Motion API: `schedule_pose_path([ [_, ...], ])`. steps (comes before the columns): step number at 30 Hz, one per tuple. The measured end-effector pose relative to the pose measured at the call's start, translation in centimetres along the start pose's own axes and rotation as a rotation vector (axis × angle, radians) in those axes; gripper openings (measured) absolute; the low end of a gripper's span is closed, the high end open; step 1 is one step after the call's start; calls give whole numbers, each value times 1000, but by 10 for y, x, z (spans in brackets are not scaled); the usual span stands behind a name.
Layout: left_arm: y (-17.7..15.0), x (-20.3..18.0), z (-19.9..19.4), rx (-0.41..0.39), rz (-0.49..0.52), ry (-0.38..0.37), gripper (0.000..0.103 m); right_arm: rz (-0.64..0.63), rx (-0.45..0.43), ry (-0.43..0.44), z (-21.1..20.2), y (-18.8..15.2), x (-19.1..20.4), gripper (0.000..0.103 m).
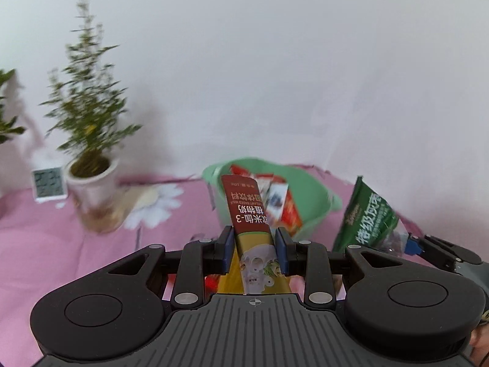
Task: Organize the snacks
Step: 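Carry the stick packet with the left tool while the right tool carries the green packet into the bowl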
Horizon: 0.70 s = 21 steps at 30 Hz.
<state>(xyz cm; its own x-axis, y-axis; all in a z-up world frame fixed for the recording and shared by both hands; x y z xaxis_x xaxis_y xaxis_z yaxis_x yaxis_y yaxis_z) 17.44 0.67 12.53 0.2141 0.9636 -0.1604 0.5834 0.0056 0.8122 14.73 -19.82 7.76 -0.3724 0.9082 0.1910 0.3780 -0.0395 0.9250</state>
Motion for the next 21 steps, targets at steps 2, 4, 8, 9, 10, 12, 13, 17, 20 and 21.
schedule_pose_path([
  [2, 14, -2, 17, 1, -12, -22, 96, -3, -26, -5, 16, 13, -8, 61],
  [4, 24, -5, 35, 2, -17, -39, 96, 6, -43, -2, 32, 23, -17, 61],
  [8, 40, -7, 71, 8, -22, -44, 96, 1, -34, -29, 70, 33, -31, 61],
  [9, 43, -6, 80, 13, -26, -43, 96, 4, -28, -38, 78, 34, -34, 61],
  [10, 45, -6, 88, 16, -31, -41, 96, 5, -23, -45, 85, 35, -36, 61],
  [12, 48, -6, 103, 8, -39, -37, 96, 8, -14, -52, 100, 34, -42, 61],
  [13, 50, -4, 110, 1, -53, -32, 98, 11, -8, -52, 107, 33, -45, 61],
  [17, 51, -3, 136, 14, -56, 14, 103, -13, 25, -69, 122, 28, -46, 65],
  [20, 47, -7, 142, 42, -8, 37, 103, -16, 0, -74, 112, 27, -40, 86],
  [21, 46, -8, 140, 45, 3, 44, 103, -11, -16, -78, 106, 28, -40, 89],
])
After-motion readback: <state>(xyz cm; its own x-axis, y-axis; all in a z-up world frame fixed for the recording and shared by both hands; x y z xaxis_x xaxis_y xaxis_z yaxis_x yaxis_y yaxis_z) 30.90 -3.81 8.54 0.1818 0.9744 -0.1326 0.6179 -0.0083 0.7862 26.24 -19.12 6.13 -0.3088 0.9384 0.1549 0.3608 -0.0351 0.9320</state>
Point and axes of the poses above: each gripper's, at about its wrist camera, not at the fingertips, and z roughly the way its jaws point, x to its left, y to its top, the point moved 3 cm from there along z, roughly the way its jaws point, and after that the axes turned 3 degrees about x, right-handed, at the moved point
